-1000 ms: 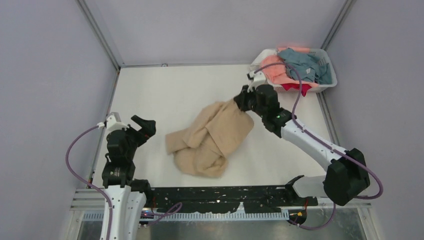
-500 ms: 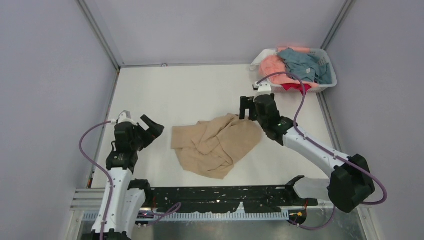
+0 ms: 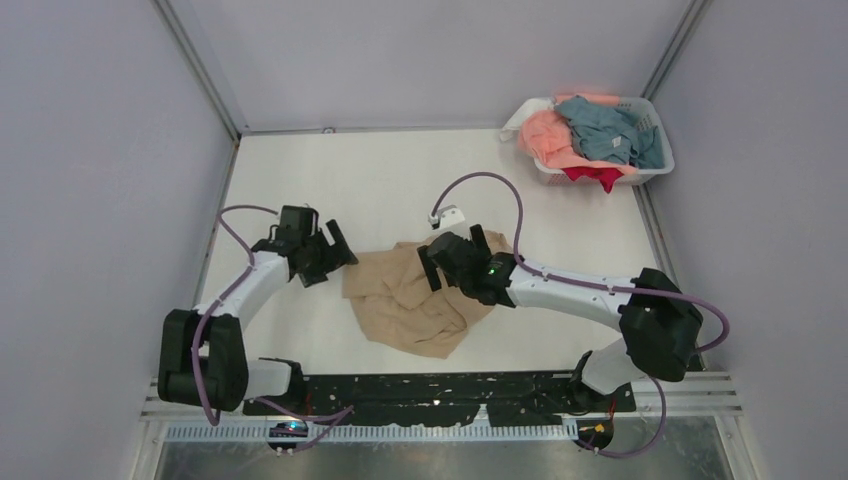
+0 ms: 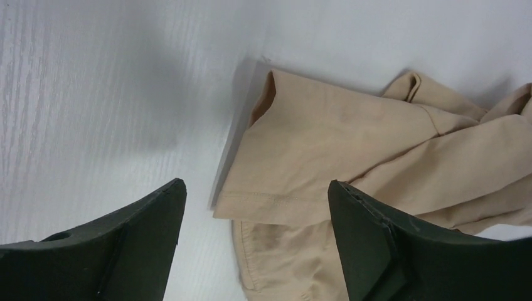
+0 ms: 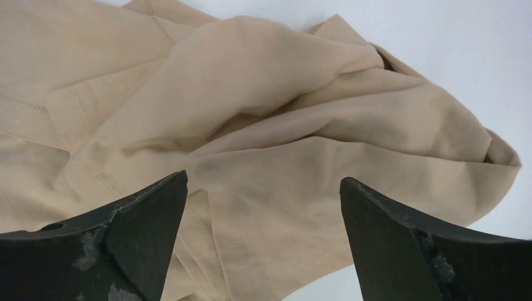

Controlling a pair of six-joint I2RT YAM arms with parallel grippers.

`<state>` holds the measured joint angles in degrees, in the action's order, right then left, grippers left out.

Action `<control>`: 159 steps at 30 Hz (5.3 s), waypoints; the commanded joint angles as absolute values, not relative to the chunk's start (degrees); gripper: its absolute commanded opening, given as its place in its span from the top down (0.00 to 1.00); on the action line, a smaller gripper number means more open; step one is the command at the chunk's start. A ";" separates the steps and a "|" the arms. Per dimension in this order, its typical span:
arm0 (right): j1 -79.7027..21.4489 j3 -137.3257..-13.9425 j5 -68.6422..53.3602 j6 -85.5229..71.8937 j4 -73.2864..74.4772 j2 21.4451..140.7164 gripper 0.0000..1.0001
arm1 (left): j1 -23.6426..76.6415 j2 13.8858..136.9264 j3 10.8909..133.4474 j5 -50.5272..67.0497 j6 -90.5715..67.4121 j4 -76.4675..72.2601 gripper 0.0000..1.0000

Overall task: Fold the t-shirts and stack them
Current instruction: Flatten out the tshirt

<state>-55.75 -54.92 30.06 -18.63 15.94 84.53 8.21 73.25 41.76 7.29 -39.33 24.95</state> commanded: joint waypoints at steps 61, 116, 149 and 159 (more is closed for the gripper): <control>-58.01 -51.38 39.00 -31.63 5.05 91.64 0.55 | 16.08 69.60 42.63 1.17 -38.76 28.74 1.00; -25.95 -34.57 26.94 -26.29 22.33 49.36 0.94 | 10.57 70.93 55.76 -13.98 -31.50 32.25 1.00; -20.83 -44.55 14.35 -17.99 25.34 47.54 0.62 | 10.02 45.60 42.09 -4.88 -39.64 24.24 0.63; -20.85 -42.99 29.44 -29.37 39.80 47.94 0.05 | 10.03 38.77 37.46 -7.81 -41.94 42.84 0.00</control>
<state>-21.12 -42.30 23.57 -21.89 37.45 51.13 10.33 39.13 33.82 -6.28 -40.34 36.71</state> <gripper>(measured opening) 0.956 0.994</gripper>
